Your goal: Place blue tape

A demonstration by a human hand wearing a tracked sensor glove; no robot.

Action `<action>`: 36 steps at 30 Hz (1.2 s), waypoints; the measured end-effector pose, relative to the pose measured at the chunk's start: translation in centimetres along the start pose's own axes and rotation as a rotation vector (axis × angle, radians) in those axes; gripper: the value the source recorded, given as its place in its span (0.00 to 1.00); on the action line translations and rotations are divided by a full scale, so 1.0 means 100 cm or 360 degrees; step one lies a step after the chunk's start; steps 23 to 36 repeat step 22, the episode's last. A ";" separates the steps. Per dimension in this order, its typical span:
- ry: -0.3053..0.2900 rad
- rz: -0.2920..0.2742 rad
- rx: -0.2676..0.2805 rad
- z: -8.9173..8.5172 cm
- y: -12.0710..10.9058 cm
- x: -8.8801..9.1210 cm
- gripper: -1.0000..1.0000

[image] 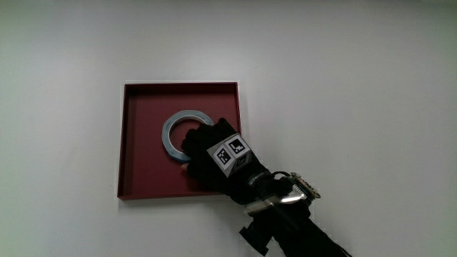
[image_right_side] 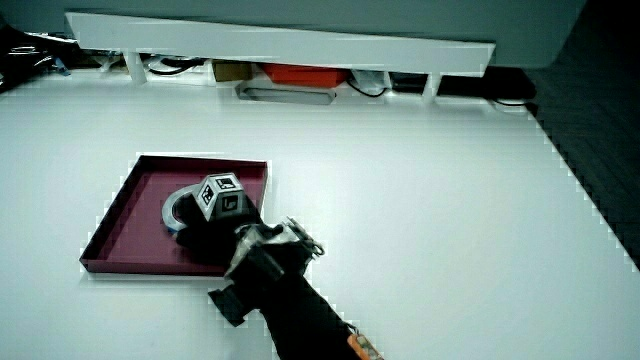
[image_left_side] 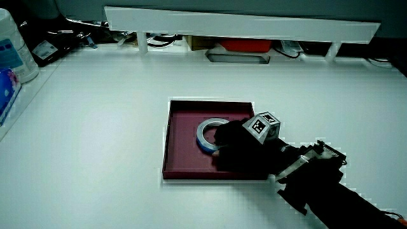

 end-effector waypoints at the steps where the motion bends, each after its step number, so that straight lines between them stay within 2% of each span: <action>1: 0.0035 0.0009 0.0014 0.005 -0.001 -0.001 0.22; 6: 0.0126 0.0036 0.0039 0.033 -0.013 -0.007 0.13; 8: 0.0152 0.0043 0.0019 0.047 -0.019 -0.011 0.09; 13: 0.0181 0.0019 -0.0081 0.078 -0.040 -0.017 0.00; 15: 0.0147 0.0013 -0.0123 0.086 -0.048 -0.019 0.00; 17: 0.0165 0.0001 -0.0179 0.097 -0.057 -0.023 0.00; 22: 0.0153 -0.0005 -0.0243 0.117 -0.079 -0.028 0.00; 36: 0.0153 -0.0005 -0.0243 0.117 -0.079 -0.028 0.00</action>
